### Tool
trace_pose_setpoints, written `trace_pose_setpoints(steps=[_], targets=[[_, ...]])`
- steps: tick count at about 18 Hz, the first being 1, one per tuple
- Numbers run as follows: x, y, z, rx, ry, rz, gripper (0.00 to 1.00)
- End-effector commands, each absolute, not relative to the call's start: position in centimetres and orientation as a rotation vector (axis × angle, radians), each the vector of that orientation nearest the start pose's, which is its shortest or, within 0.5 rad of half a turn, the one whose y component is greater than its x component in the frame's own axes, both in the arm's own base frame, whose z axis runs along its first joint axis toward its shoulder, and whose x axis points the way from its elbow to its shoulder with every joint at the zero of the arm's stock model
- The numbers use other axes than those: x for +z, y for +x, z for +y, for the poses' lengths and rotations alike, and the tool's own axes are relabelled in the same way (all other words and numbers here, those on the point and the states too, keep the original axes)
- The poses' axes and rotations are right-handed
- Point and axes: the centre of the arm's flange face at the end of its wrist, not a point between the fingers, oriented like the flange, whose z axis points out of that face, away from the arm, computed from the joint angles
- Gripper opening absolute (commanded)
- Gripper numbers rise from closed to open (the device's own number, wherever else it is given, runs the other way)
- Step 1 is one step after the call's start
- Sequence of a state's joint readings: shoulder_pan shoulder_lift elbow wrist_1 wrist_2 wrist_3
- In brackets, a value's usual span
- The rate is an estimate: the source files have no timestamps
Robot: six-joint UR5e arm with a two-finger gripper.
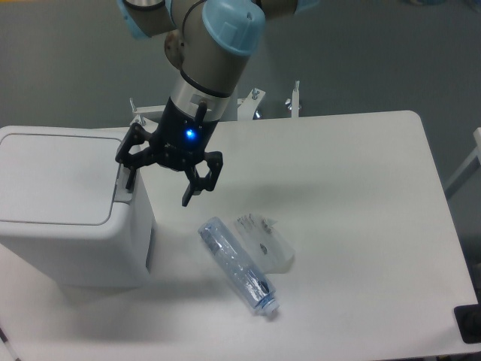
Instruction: Open the trash can
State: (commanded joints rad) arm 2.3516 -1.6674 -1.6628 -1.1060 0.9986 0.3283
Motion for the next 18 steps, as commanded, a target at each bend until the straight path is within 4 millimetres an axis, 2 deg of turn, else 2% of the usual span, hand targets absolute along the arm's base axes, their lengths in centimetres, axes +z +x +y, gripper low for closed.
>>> trace_pose_setpoints(steps=[12, 18], targets=[[45.5, -25.1, 52.0, -0.464, -2.536, -0.486, 1.0], [47.0, -25.3, 52.1, -0.442, -2.517, -0.469, 1.0]])
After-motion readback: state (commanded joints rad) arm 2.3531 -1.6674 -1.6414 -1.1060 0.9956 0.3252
